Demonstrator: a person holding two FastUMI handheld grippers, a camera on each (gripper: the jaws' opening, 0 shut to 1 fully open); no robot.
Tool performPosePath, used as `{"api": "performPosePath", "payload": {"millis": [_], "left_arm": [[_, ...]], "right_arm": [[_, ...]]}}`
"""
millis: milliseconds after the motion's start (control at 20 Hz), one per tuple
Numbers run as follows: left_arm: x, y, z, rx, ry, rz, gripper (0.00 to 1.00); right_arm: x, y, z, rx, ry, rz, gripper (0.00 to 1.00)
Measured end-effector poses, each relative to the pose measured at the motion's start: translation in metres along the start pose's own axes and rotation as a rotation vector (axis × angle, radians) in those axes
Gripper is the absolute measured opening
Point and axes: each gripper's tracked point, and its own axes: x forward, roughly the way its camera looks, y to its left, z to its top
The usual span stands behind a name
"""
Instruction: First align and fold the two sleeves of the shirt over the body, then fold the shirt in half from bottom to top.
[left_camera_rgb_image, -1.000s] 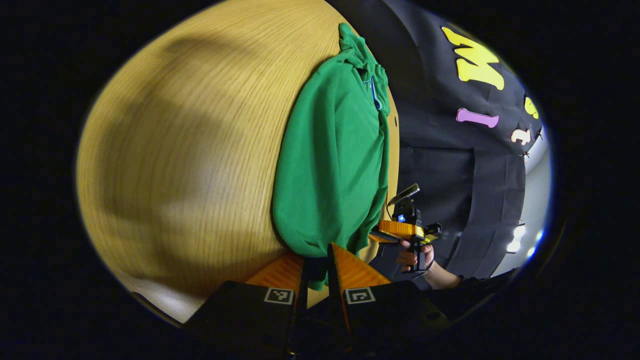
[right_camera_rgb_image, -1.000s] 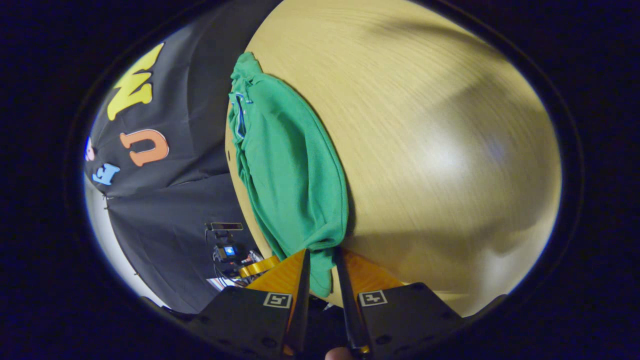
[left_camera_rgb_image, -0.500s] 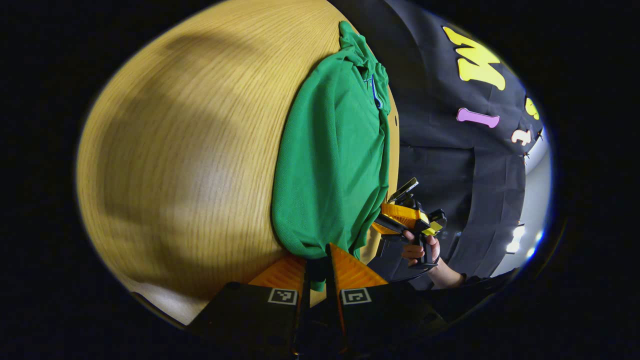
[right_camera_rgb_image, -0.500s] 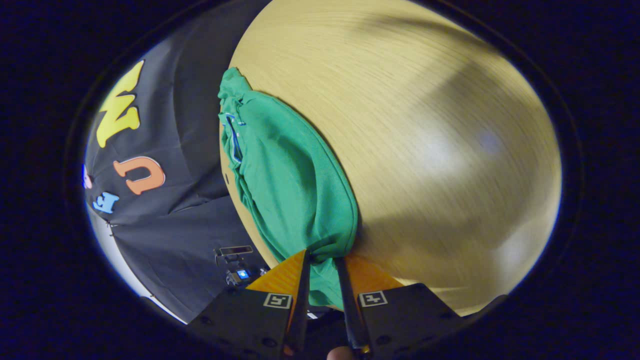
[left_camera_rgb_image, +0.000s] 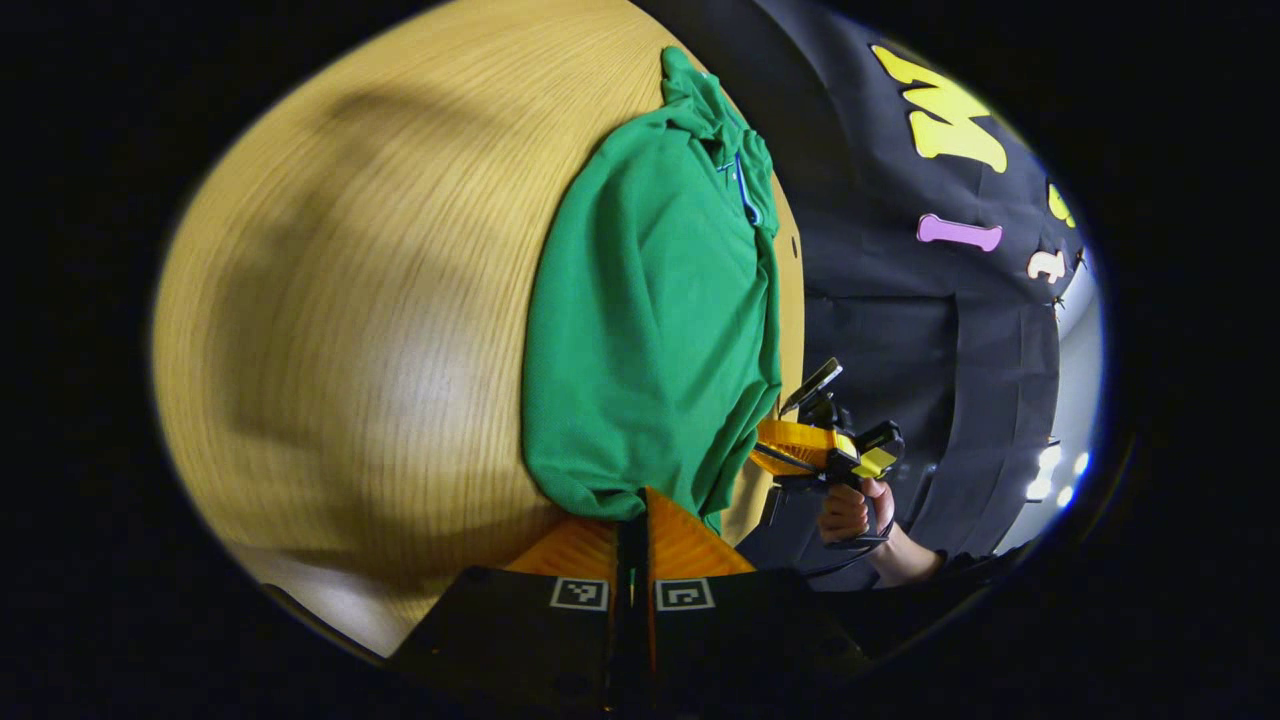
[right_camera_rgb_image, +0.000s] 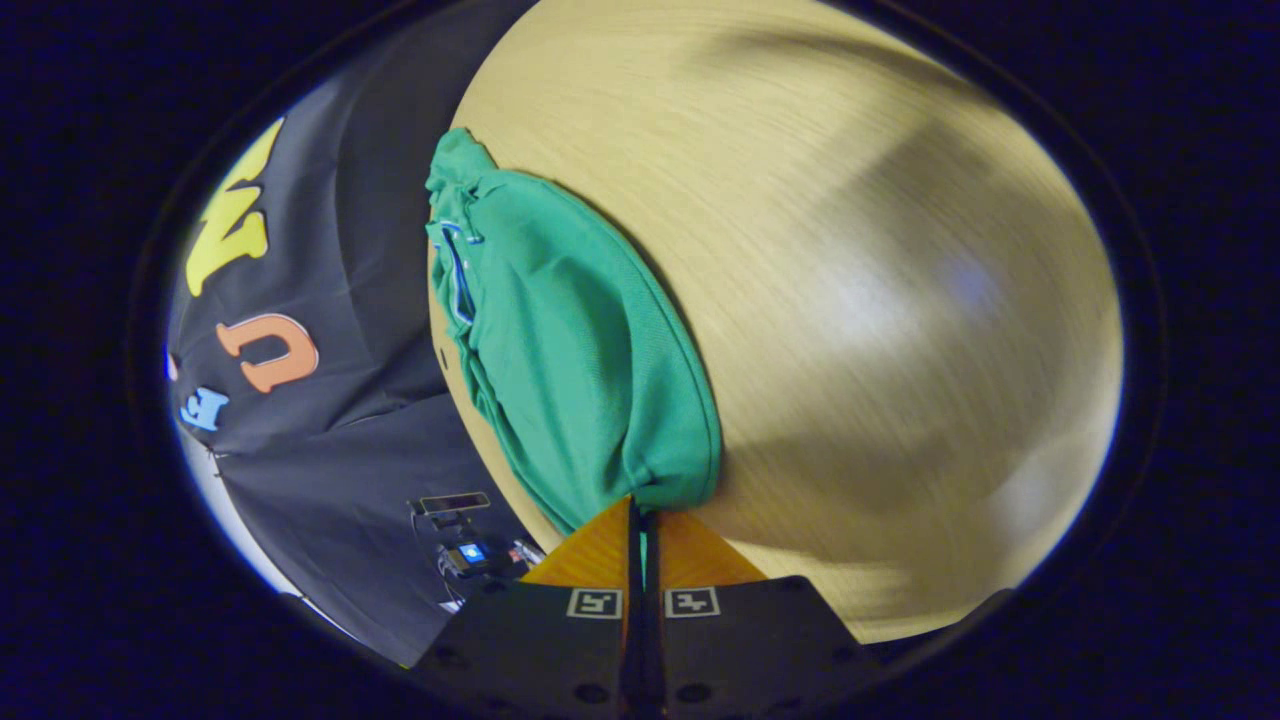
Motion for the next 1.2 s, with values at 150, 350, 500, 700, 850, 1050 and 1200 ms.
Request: {"api": "performPosePath", "payload": {"millis": [150,350,500,700,850,1050,1200], "left_arm": [[-0.001,-0.013,0.016,0.041,-0.040,-0.001,0.03],[-0.013,-0.032,0.038,0.083,-0.111,-0.011,0.04],[-0.022,-0.041,0.046,0.111,-0.144,-0.019,0.03],[-0.037,-0.066,0.058,0.149,-0.196,-0.043,0.03],[-0.047,-0.084,0.074,0.177,-0.240,-0.057,0.03],[-0.060,-0.108,0.104,0.216,-0.304,-0.079,0.03],[-0.070,-0.126,0.131,0.250,-0.346,-0.089,0.03]], "right_arm": [[-0.015,0.010,0.001,0.048,0.002,0.083,0.01],[-0.027,0.027,0.002,0.067,-0.019,0.171,0.01],[-0.041,0.036,0.003,0.048,-0.034,0.230,0.01],[-0.059,0.051,0.007,0.019,-0.062,0.312,0.01],[-0.073,0.067,0.015,0.000,-0.083,0.368,0.01],[-0.090,0.093,0.029,-0.025,-0.101,0.410,0.00],[-0.097,0.118,0.040,-0.051,-0.112,0.436,0.00]]}}
